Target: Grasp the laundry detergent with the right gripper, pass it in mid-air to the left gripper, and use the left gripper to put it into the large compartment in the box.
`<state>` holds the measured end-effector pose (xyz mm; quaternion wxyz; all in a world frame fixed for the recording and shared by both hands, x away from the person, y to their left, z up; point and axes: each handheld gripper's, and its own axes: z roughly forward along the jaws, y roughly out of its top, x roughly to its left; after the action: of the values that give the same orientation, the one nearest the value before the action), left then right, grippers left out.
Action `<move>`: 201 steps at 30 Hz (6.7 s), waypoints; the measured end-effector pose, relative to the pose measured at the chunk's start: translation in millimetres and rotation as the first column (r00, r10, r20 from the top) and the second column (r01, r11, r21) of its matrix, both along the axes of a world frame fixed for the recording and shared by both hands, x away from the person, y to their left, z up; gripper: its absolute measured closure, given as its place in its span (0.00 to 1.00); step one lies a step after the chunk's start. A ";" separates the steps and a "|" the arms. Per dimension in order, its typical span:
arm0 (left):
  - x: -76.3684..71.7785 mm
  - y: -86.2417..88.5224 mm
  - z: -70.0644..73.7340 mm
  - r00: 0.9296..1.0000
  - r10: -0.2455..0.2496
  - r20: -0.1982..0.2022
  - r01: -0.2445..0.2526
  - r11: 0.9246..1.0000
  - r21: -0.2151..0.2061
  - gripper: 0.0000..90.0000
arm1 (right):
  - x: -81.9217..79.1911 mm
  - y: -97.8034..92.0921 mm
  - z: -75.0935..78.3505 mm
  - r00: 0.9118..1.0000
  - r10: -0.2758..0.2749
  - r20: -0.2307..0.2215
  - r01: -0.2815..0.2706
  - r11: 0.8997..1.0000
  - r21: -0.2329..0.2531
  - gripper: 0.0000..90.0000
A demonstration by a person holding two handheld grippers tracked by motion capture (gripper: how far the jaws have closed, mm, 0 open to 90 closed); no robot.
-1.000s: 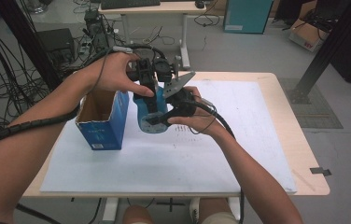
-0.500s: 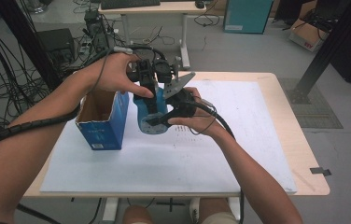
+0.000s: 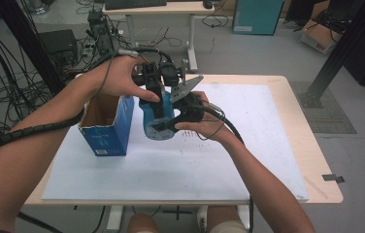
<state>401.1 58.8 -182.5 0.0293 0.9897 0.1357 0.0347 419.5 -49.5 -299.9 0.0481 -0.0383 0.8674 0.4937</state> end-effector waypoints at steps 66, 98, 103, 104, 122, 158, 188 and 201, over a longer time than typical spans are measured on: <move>-0.1 -4.3 4.1 1.000 0.008 -0.001 -0.008 1.000 0.006 0.41 | 3.3 -2.7 -0.5 1.000 0.004 -0.006 -0.004 0.999 0.037 0.43; 34.8 16.4 47.4 0.968 0.243 0.061 -0.245 0.969 0.031 0.41 | -18.5 -93.8 4.1 0.892 -0.434 -0.123 0.426 0.900 -0.087 0.00; 41.5 29.2 68.0 0.937 0.343 0.059 -0.345 0.938 0.021 0.41 | -26.6 -122.3 8.8 0.873 -0.475 -0.107 0.459 0.877 -0.144 0.00; 42.1 32.3 72.1 0.929 0.366 0.062 -0.368 0.930 0.015 0.41 | -27.8 -126.3 9.2 0.872 -0.480 -0.099 0.463 0.873 -0.153 0.00; 53.3 104.9 144.9 0.547 0.830 0.107 -0.820 0.558 -0.127 0.41 | -55.9 -186.4 29.4 0.845 -0.534 -0.024 0.516 0.827 -0.222 0.00; 56.0 162.6 108.0 0.282 0.959 0.029 -0.949 0.283 -0.137 0.41 | -71.6 -208.8 31.5 0.841 -0.541 0.004 0.530 0.822 -0.209 0.00; 62.6 170.7 -19.2 0.257 0.966 -0.007 -0.958 0.254 -0.134 0.41 | -71.9 -207.3 27.6 0.836 -0.549 0.014 0.537 0.812 -0.228 0.00; 63.3 170.5 -54.3 0.280 0.960 0.007 -0.953 0.278 -0.123 0.41 | -70.3 -206.6 29.0 0.836 -0.549 0.024 0.539 0.811 -0.228 0.00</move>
<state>464.4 229.2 -236.8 0.0547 0.7062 0.7015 0.0783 349.3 -256.2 -270.9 0.1637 0.2167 0.8932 0.3584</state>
